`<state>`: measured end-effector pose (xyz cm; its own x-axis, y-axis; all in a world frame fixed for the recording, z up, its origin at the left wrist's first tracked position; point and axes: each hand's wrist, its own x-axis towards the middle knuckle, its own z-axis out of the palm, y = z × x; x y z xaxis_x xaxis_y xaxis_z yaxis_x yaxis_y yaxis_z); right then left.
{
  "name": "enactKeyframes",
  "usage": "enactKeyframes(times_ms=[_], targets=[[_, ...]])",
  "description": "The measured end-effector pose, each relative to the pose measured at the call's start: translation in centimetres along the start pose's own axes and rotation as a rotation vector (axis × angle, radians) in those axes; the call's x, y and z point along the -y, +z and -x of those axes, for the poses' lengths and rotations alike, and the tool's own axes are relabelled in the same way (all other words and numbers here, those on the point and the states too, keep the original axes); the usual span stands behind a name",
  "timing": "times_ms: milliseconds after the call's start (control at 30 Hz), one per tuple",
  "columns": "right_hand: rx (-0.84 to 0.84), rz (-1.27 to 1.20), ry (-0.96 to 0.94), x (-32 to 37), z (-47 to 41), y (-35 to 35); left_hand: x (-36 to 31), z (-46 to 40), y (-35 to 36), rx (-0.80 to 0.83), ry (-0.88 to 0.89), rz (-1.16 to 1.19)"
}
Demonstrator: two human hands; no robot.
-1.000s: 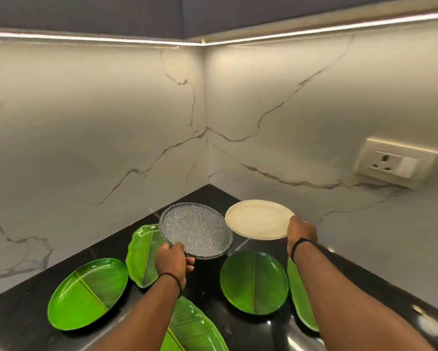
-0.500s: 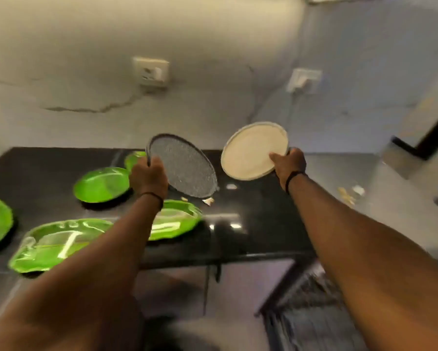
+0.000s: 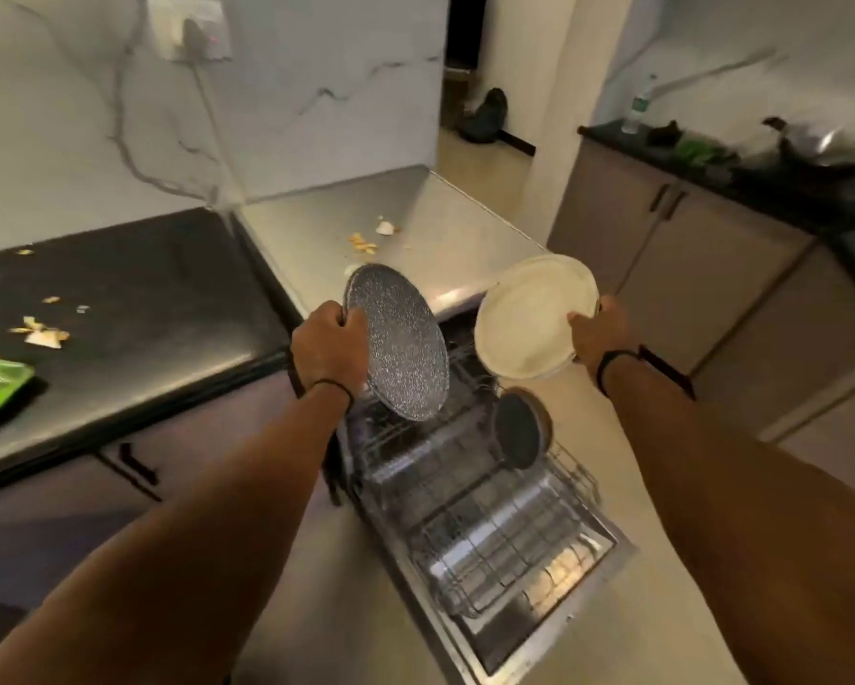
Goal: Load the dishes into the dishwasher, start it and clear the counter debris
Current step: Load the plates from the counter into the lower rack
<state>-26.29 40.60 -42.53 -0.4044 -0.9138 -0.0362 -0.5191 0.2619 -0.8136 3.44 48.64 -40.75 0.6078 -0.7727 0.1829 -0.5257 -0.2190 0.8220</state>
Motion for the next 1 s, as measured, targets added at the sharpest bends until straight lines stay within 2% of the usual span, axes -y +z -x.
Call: enactKeyframes(times_ms=[100, 233, 333, 633, 1000], targets=[[0.022, 0.133, 0.026, -6.3, 0.1, -5.6, -1.8, 6.7, 7.3, 0.053, -0.079, 0.015], [0.071, 0.239, 0.107, -16.1, 0.1, -9.9, -0.4, 14.3, 14.0, 0.184, -0.153, -0.158], [0.119, 0.315, 0.145, -20.4, -0.6, -10.5, 1.3, 17.3, 16.6, 0.269, -0.195, -0.282], [0.323, 0.456, 0.165, -27.4, -4.3, -3.9, 6.0, 18.2, 25.4, 0.359, -0.351, -0.316], [0.346, 0.544, -0.077, -34.7, -16.4, 13.1, 14.6, 16.0, 42.2, 0.375, -0.28, -0.386]])
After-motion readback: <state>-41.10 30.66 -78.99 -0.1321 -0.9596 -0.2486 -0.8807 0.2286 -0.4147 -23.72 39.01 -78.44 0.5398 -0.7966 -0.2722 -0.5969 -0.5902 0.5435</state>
